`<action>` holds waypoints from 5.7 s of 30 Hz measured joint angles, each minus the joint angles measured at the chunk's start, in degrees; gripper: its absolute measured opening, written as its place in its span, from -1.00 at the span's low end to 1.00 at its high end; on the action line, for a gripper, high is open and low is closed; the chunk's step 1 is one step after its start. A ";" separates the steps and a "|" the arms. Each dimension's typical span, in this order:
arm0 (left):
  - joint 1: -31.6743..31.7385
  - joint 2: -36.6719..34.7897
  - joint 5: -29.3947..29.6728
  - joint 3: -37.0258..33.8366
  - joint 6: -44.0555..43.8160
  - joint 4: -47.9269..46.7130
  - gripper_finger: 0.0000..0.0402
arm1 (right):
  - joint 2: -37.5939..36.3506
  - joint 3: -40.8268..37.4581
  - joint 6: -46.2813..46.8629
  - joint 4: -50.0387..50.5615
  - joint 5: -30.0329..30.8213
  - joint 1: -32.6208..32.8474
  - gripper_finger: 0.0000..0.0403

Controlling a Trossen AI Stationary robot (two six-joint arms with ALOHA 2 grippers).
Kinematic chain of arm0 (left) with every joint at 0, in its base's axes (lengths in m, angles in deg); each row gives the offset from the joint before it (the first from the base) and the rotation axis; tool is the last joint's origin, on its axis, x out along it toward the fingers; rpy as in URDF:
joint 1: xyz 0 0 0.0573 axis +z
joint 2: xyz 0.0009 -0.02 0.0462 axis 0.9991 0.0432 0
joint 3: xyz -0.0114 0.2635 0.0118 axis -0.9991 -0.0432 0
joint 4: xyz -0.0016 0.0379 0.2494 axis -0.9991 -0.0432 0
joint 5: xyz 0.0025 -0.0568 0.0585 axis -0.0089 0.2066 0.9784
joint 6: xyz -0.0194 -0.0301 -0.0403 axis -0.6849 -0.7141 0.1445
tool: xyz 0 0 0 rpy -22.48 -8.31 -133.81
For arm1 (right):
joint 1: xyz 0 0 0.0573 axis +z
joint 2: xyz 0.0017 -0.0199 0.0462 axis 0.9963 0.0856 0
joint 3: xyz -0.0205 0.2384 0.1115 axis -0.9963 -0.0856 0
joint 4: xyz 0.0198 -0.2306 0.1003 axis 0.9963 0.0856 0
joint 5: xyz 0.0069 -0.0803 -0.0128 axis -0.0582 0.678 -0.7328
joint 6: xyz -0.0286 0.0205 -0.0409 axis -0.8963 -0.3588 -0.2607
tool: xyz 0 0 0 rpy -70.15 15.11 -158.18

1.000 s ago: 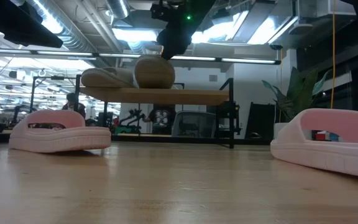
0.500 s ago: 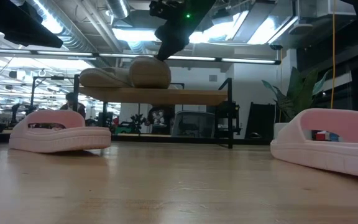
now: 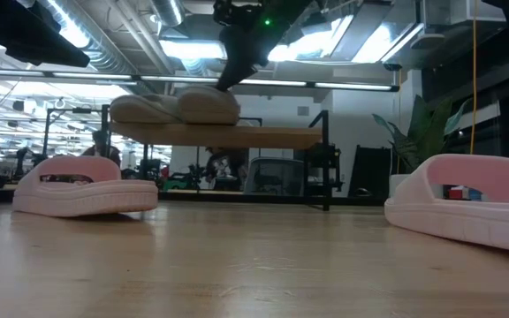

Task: Pick and place slides into the shelf
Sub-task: Put the gray slipper on the shelf, then put the left pink slipper on the shelf

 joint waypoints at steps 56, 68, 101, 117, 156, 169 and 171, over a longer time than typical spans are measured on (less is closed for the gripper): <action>0.00 0.00 -2.62 0.00 -0.02 0.02 -0.08 | -0.77 18.39 5.09 22.63 -0.74 -1.57 -0.47; 1.55 -0.02 -0.64 0.00 0.15 1.19 -0.08 | -4.27 4.52 7.56 16.85 0.80 -6.05 -0.98; 44.82 -2.52 -49.23 0.07 31.95 22.72 -0.08 | -41.45 -50.84 1.46 -36.35 -26.70 -14.07 -0.98; 52.18 5.30 -48.84 0.04 33.92 26.35 -0.08 | -41.48 -50.84 1.18 -36.48 -26.76 -15.07 -0.98; 38.55 -8.14 -45.01 5.73 39.12 22.31 -0.08 | -49.56 -50.84 1.44 -29.54 -31.78 -13.72 -0.98; 30.85 -11.37 -38.54 5.73 39.57 20.25 -0.08 | -62.74 -50.82 4.46 -16.38 -22.45 6.66 -0.99; 29.83 -11.39 -38.32 5.73 39.49 19.60 -0.08 | -62.95 -50.82 4.80 -15.24 -18.39 10.15 -0.99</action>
